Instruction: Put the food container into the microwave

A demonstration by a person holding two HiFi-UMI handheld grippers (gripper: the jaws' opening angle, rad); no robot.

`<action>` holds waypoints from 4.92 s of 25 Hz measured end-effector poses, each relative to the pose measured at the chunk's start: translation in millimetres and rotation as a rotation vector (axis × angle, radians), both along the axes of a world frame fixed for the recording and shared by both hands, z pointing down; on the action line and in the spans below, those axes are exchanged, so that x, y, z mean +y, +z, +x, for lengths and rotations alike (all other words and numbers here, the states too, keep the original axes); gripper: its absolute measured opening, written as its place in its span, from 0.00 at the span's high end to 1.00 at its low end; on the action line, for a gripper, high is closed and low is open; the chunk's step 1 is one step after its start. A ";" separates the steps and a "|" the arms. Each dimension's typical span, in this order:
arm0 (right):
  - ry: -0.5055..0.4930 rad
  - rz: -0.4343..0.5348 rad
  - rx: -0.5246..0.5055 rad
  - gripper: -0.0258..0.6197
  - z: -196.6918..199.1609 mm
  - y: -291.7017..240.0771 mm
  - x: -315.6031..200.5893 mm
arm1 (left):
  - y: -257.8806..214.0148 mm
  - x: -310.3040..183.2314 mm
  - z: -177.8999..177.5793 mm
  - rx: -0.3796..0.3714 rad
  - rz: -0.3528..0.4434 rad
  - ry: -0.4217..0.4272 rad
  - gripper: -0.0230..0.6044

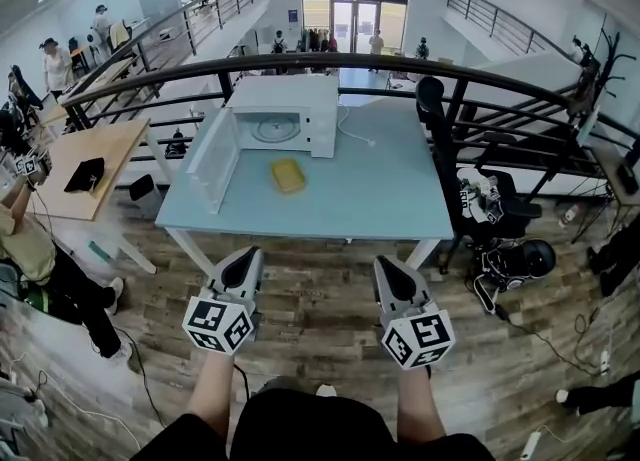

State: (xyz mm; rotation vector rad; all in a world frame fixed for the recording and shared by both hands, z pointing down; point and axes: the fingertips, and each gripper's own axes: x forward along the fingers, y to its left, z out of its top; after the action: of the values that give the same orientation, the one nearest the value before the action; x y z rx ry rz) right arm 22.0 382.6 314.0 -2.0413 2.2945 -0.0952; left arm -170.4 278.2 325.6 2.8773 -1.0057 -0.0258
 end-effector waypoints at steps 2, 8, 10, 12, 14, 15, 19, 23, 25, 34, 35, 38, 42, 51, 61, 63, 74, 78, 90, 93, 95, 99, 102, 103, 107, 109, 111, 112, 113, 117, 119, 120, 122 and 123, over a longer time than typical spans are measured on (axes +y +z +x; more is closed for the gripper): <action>-0.009 -0.006 -0.004 0.95 2.0 3.0 0.7 | 1.9 2.1 2.5 0.002 -0.010 0.000 0.95; -0.027 -0.020 -0.013 0.95 4.3 10.6 -9.2 | 4.9 -3.3 11.2 0.000 -0.019 0.012 0.95; -0.032 -0.023 -0.014 0.95 5.4 11.7 -14.8 | 6.5 -9.4 15.4 -0.009 -0.017 0.009 0.95; -0.037 -0.025 -0.018 0.95 7.4 13.0 -22.2 | 7.7 -16.8 20.2 -0.024 -0.009 0.007 0.95; -0.035 -0.027 -0.022 0.95 10.6 14.4 -32.2 | 9.1 -27.6 24.2 -0.023 -0.009 0.009 0.95; -0.031 -0.029 -0.021 0.95 12.2 15.3 -38.3 | 10.3 -34.7 25.9 -0.018 -0.013 0.012 0.95; -0.025 -0.046 -0.020 0.95 15.1 21.7 -69.7 | 20.2 -68.8 31.4 -0.013 -0.028 0.017 0.95; -0.038 -0.060 -0.008 0.95 14.7 28.0 -112.3 | 31.6 -109.9 35.7 -0.006 -0.042 0.019 0.95; -0.044 -0.071 -0.006 0.95 13.4 30.0 -135.9 | 37.0 -132.1 37.6 -0.004 -0.055 0.030 0.95; -0.030 -0.106 -0.004 0.95 16.6 26.3 -243.4 | 42.0 -231.9 57.4 0.014 -0.092 0.105 0.95; -0.025 -0.111 -0.002 0.95 17.1 27.3 -252.8 | 42.5 -240.6 59.9 0.022 -0.092 0.121 0.95; -0.008 -0.117 0.002 0.95 19.3 29.0 -277.8 | 45.7 -264.1 69.7 0.029 -0.089 0.171 0.95; -0.001 -0.114 -0.016 0.95 19.7 28.8 -309.7 | 53.2 -291.5 80.4 0.005 -0.097 0.215 0.95; -0.024 -0.128 -0.077 0.95 19.6 39.7 -362.1 | 70.1 -335.3 86.2 -0.020 -0.160 0.220 0.95; -0.078 -0.145 -0.091 0.95 37.9 60.7 -414.1 | 104.2 -377.3 103.1 -0.047 -0.218 0.150 0.95; -0.095 -0.151 -0.085 0.95 44.2 66.8 -427.8 | 111.6 -386.3 110.9 -0.046 -0.233 0.139 0.95; -0.234 -0.204 0.008 0.95 63.4 104.3 -491.9 | 163.8 -426.1 132.8 -0.031 -0.374 0.023 0.95; -0.292 -0.238 0.028 0.95 68.8 124.0 -508.1 | 184.8 -434.4 141.4 -0.017 -0.436 -0.021 0.95; -0.461 -0.319 -0.014 0.95 68.3 181.4 -529.7 | 273.4 -440.0 135.2 0.162 -0.768 -0.126 0.95; -0.489 -0.342 -0.030 0.95 67.9 192.5 -528.7 | 295.3 -439.1 125.6 0.201 -0.836 -0.178 0.95; -0.507 -0.354 -0.042 0.95 67.1 200.2 -527.8 | 306.1 -440.4 119.6 0.225 -0.859 -0.212 0.95; -0.545 -0.387 -0.050 0.95 61.0 218.1 -525.6 | 323.8 -438.3 114.2 0.272 -0.905 -0.252 0.95; -0.566 -0.407 -0.061 0.95 53.6 225.1 -525.3 | 336.6 -437.2 109.2 0.304 -0.941 -0.280 0.95; -0.572 -0.410 -0.062 0.95 51.6 226.7 -526.5 | 338.6 -439.1 109.1 0.322 -0.951 -0.286 0.95; -0.583 -0.426 -0.060 0.95 51.1 234.6 -531.3 | 344.5 -446.7 113.5 0.406 -0.987 -0.293 0.92; -0.583 -0.438 -0.056 0.95 53.0 240.3 -533.0 | 350.3 -449.5 114.1 0.438 -1.001 -0.298 0.87; -0.582 -0.447 -0.056 0.95 54.4 245.1 -533.8 | 355.3 -451.6 114.4 0.460 -1.015 -0.304 0.87; -0.583 -0.452 -0.057 0.95 54.1 246.8 -533.8 | 356.8 -452.4 114.2 0.469 -1.021 -0.307 0.86; -0.584 -0.456 -0.056 0.95 53.2 248.1 -533.7 | 357.7 -453.3 113.9 0.476 -1.025 -0.309 0.86; -0.590 -0.466 -0.057 0.95 49.0 252.3 -534.1 | 361.7 -456.4 114.6 0.493 -1.040 -0.306 0.86; -0.592 -0.472 -0.055 0.95 48.5 254.8 -534.3 | 364.5 -457.2 114.0 0.488 -1.047 -0.311 0.86; -0.593 -0.475 -0.054 0.95 48.7 255.9 -534.6 | 366.2 -457.9 113.5 0.486 -1.051 -0.315 0.86; -0.591 -0.480 -0.052 0.95 49.8 258.2 -535.9 | 370.3 -458.4 114.2 0.503 -1.069 -0.316 0.86; -0.590 -0.483 -0.053 0.95 50.4 259.4 -536.5 | 371.7 -458.5 114.8 0.511 -1.077 -0.313 0.86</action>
State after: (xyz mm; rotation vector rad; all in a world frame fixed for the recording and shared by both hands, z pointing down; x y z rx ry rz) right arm 72.4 -153.8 573.4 -1.3858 2.9697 -0.7856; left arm -55.7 -180.3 697.3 1.6174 -0.9317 -0.1703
